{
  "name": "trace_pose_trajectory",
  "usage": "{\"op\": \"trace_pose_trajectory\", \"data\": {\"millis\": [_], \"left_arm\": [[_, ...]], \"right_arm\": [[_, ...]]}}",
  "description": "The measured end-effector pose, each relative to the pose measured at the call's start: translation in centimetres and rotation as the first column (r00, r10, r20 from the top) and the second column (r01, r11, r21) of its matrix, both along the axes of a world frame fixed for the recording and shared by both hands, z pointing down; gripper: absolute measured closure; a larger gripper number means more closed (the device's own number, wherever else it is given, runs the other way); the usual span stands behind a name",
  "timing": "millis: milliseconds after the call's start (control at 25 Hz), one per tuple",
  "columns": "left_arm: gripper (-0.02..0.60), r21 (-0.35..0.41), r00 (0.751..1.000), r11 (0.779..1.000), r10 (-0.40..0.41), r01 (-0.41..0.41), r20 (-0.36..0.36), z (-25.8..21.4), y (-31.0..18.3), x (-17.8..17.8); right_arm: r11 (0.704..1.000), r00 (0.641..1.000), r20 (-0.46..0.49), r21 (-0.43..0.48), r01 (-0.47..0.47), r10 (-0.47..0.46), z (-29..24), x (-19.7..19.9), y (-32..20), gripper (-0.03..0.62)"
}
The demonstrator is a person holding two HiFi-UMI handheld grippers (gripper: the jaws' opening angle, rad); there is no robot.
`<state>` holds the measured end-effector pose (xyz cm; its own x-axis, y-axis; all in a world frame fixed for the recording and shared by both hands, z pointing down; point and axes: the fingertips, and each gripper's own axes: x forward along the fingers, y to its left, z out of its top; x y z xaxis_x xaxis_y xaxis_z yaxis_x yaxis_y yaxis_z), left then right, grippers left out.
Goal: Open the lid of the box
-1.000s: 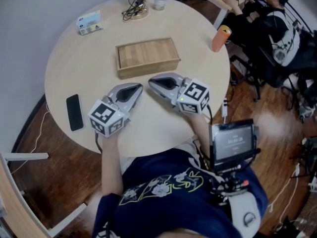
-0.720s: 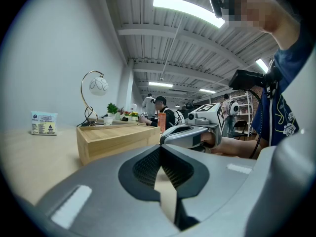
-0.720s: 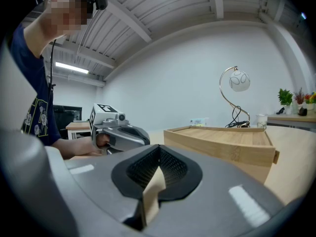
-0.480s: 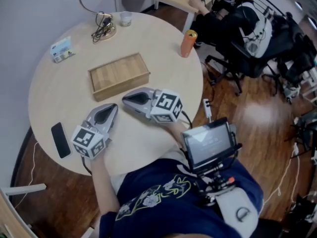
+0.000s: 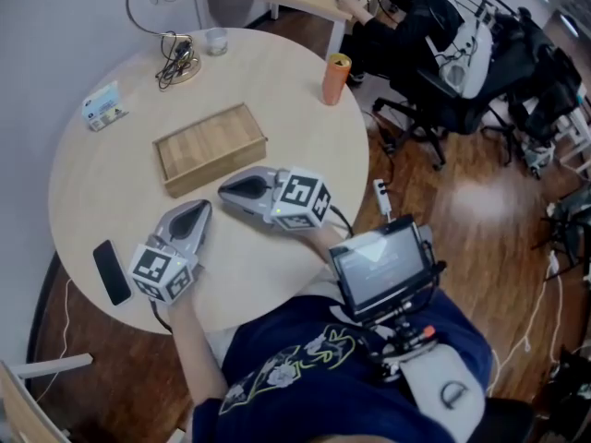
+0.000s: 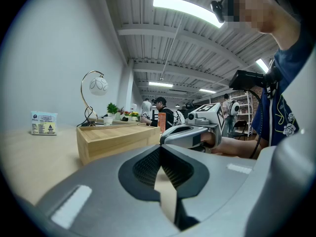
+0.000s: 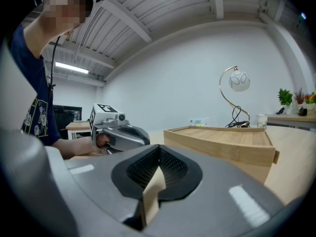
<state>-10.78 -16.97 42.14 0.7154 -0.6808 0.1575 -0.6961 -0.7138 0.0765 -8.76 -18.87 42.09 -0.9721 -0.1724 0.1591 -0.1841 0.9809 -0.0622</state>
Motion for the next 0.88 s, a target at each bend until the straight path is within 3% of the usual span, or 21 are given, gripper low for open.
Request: {"op": "trace_pose_trajectory", "data": {"millis": [880], "left_arm": [[0.581, -0.005, 1.000, 1.000, -0.020, 0.020, 0.005, -1.1, 0.0, 0.3]], "right_arm": [[1.000, 1.000, 0.013, 0.001, 0.015, -0.015, -1.4, 0.3, 0.1, 0.594]]}}
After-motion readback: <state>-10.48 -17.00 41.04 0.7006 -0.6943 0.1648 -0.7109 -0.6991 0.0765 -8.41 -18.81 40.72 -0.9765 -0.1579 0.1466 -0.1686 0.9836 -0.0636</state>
